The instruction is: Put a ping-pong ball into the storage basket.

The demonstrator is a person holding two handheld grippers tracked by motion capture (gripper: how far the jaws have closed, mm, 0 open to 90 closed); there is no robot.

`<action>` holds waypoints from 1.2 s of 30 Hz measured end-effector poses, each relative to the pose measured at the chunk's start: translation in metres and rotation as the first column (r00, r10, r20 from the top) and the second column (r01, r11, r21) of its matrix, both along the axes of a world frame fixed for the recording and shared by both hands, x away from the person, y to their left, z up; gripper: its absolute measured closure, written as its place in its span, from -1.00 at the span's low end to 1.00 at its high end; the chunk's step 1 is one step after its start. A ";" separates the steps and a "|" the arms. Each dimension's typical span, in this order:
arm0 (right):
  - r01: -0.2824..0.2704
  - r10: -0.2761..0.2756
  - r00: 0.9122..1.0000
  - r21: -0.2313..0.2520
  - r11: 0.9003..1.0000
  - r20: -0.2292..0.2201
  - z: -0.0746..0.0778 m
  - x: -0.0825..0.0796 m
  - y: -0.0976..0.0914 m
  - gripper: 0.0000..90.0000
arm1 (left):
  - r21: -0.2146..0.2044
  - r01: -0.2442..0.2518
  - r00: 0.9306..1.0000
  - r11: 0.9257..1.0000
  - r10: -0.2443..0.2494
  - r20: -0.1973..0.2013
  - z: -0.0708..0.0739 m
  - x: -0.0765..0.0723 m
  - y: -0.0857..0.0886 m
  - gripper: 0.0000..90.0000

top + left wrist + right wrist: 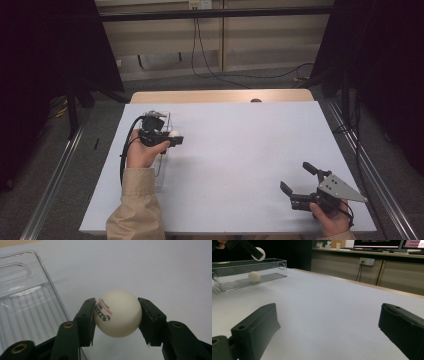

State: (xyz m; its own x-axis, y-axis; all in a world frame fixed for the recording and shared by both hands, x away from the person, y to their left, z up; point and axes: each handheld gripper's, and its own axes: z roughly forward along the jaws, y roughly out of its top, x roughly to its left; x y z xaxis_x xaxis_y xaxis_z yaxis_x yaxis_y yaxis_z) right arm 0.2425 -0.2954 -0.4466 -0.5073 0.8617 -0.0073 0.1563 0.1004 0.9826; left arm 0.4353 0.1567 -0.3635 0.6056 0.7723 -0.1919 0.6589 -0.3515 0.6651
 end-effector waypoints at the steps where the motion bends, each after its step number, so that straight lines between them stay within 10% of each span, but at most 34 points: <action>1: 0.000 0.000 1.000 0.000 1.000 0.000 0.000 0.000 0.000 -0.96 | 0.006 0.001 1.000 1.000 -0.001 -0.001 0.000 0.000 0.001 0.13; 36: -0.010 0.010 1.000 -0.001 1.000 -0.003 0.000 0.000 0.002 -0.96 | 0.013 -0.090 0.995 0.996 0.090 0.043 0.002 -0.002 0.037 0.13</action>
